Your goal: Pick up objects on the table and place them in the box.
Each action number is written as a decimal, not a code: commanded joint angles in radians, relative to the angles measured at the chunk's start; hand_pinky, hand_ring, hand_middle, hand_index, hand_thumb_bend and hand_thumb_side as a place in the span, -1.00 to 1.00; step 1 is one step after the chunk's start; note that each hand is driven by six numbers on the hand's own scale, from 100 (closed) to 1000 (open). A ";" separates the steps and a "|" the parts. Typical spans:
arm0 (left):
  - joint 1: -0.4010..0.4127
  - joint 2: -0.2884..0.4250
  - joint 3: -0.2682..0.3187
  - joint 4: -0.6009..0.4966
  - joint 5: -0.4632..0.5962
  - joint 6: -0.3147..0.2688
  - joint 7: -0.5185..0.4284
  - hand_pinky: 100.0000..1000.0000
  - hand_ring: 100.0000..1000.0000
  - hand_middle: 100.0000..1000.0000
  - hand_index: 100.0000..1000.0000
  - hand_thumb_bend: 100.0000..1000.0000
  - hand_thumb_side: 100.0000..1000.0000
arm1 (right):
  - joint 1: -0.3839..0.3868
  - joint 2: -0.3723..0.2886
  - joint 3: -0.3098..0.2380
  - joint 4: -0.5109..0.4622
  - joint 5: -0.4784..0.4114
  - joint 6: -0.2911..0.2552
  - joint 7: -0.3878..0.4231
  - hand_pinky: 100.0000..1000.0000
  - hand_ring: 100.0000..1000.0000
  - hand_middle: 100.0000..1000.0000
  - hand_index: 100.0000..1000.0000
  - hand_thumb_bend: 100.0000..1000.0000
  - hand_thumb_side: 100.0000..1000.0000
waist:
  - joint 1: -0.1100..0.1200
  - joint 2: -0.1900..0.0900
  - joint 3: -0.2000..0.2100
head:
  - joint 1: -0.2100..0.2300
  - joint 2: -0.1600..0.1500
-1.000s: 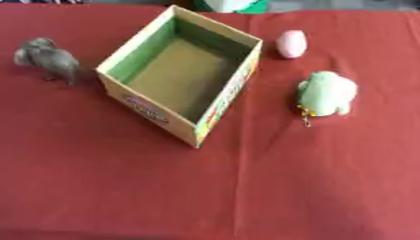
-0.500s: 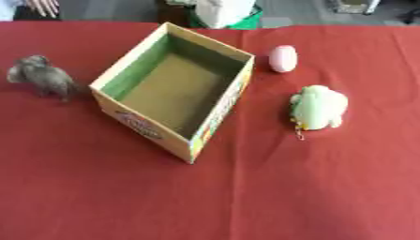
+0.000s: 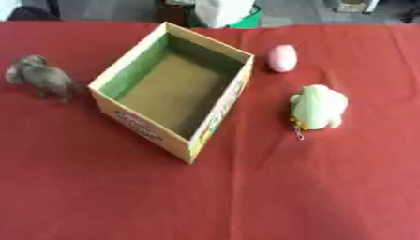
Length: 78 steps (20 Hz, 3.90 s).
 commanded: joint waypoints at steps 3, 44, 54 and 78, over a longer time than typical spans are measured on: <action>-0.031 0.151 0.016 -0.016 -0.033 0.057 -0.009 0.03 0.27 0.41 0.63 -1.00 0.66 | -0.007 -0.033 -0.008 -0.019 0.003 -0.002 0.001 0.53 0.56 0.45 0.66 -1.00 0.96 | 0.000 -0.012 -0.006 | -0.008 0.006; -0.553 0.552 -0.225 0.585 -0.647 -0.123 -1.013 0.47 0.83 0.86 1.00 0.24 0.57 | -0.012 -0.058 0.020 -0.019 -0.004 0.001 0.038 0.53 0.62 0.44 0.66 -1.00 0.96 | -0.008 -0.002 -0.042 | 0.018 -0.018; -0.604 0.533 -0.278 0.597 -0.611 -0.191 -1.282 0.49 0.88 0.93 1.00 0.36 0.37 | -0.017 -0.056 0.025 -0.019 -0.010 0.003 0.048 0.53 0.63 0.44 0.66 -1.00 0.96 | -0.006 0.001 -0.044 | 0.023 -0.025; -0.598 0.527 -0.348 0.608 -0.702 -0.232 -1.467 0.50 0.81 0.82 1.00 0.06 0.04 | -0.024 -0.050 0.028 -0.019 -0.019 0.004 0.055 0.53 0.66 0.41 0.65 -1.00 0.98 | -0.006 0.027 -0.047 | 0.039 -0.037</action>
